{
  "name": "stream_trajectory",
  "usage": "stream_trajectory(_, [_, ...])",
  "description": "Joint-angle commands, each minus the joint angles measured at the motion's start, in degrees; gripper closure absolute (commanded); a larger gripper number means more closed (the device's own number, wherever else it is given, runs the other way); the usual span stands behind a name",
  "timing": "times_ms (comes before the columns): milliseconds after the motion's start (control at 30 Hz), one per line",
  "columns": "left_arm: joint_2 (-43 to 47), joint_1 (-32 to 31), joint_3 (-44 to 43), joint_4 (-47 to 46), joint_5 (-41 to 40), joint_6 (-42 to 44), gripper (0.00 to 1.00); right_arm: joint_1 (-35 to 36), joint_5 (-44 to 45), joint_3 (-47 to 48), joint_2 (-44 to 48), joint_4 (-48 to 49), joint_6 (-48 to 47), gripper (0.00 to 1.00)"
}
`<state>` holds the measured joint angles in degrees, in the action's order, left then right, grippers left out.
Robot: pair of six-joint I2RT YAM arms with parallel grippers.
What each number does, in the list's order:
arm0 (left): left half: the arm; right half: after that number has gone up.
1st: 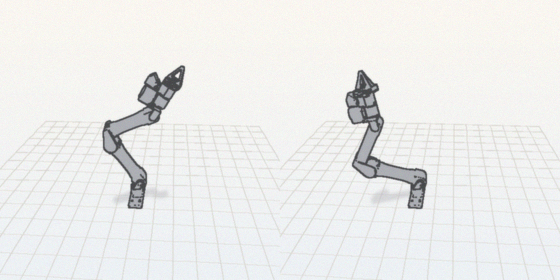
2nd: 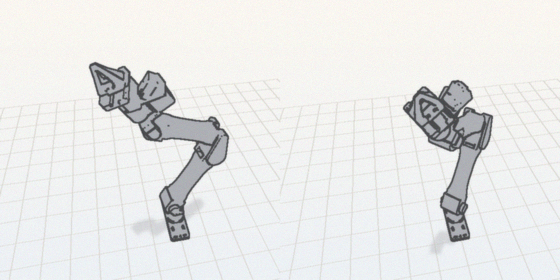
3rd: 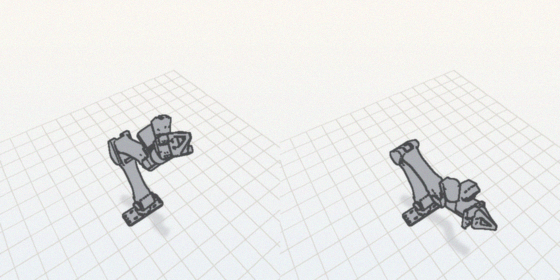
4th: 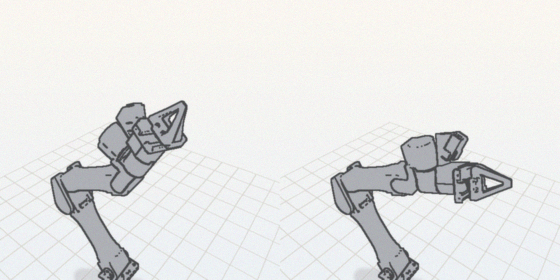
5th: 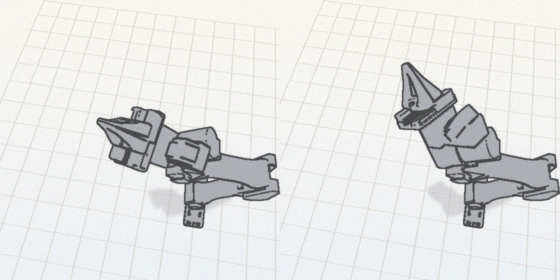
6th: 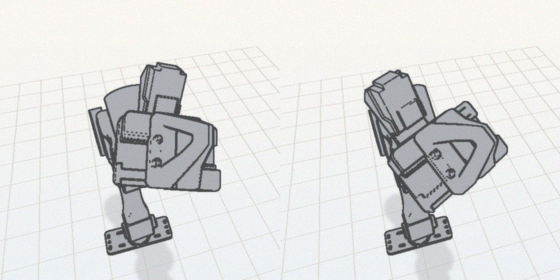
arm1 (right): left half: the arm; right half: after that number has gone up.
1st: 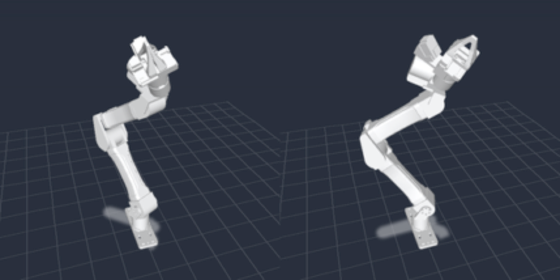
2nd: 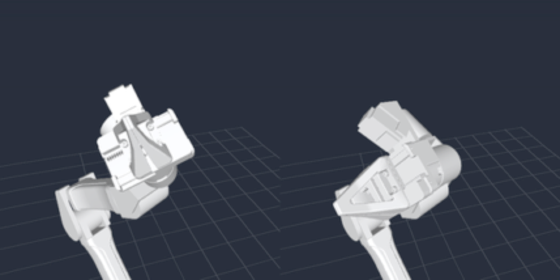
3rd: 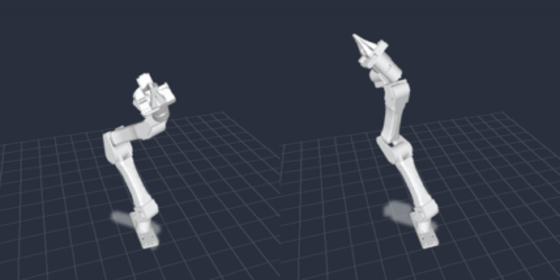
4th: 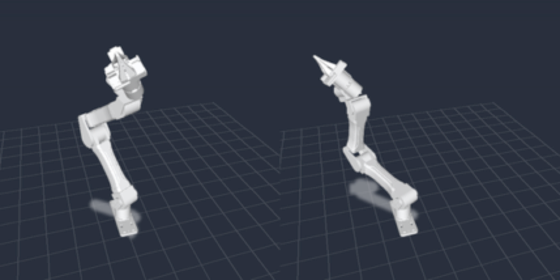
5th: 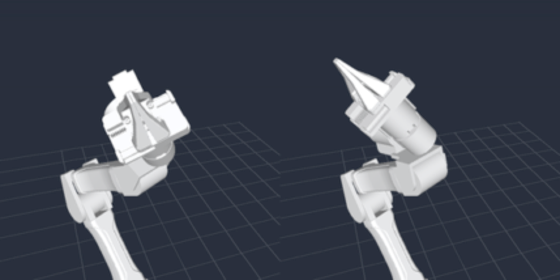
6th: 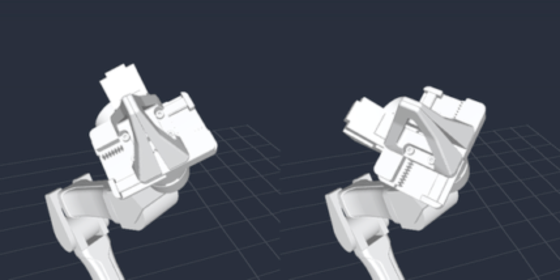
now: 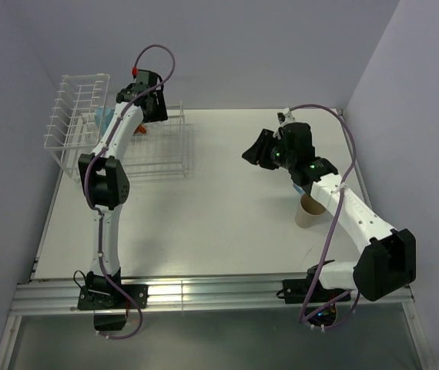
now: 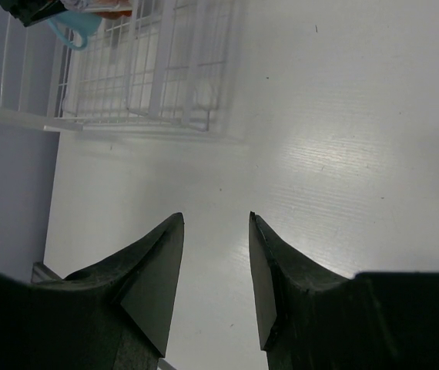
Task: Load the cups into the dish rack
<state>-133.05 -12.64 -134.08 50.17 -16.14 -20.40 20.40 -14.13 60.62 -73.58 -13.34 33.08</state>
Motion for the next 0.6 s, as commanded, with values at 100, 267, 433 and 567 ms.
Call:
stream_trajectory(100, [-0.71,0.69,-3.56,-3.33,1.37,0.80,0.88,0.52,0.95,0.20,-1.12,1.74,-1.35,0.53])
stream_trajectory(267, [-1.86,0.78,-4.08,-3.41,2.34,1.07,0.87,0.60,0.86,0.46,-1.65,1.74,-1.35,0.53])
stream_trajectory(433, [-2.38,0.78,-3.91,-4.21,3.05,1.24,0.86,0.60,1.03,0.64,-1.91,1.57,-1.53,0.53])
stream_trajectory(567, [-2.74,0.87,-4.43,-3.85,2.78,1.33,0.85,0.60,0.77,0.64,-2.18,1.65,-1.53,0.53])
